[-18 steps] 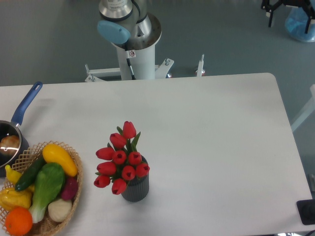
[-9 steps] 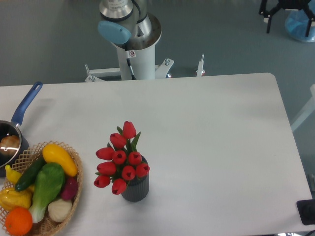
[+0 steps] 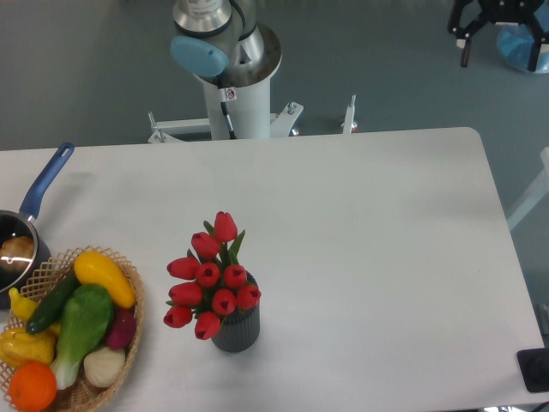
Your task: Insert the flowers into the vase
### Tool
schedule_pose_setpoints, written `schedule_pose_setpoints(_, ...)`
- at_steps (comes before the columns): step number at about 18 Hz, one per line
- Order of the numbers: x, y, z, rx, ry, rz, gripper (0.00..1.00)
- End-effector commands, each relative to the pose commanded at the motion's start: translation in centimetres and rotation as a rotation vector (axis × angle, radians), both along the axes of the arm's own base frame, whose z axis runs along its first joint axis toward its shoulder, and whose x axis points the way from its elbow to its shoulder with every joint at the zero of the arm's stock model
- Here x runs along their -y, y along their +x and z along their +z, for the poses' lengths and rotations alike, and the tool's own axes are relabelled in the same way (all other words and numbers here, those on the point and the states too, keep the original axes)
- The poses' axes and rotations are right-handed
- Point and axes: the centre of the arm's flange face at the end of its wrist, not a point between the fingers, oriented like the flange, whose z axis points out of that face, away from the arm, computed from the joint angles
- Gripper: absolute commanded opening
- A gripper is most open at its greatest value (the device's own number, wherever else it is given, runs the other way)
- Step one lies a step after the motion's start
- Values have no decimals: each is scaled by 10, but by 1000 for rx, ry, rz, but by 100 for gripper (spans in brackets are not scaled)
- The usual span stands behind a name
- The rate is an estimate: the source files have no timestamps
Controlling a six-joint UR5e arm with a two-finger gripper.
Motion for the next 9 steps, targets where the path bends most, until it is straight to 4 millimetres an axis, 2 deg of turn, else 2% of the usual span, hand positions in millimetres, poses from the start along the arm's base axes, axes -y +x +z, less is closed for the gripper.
schedule_pose_setpoints(4, -7, 3, -9, 23, 37, -10, 100)
schedule_pose_setpoints(7, -18, 2, 3, -80, 12, -76, 100)
schedule_pose_setpoints(9, -21, 2, 4, -119, 0, -107, 100)
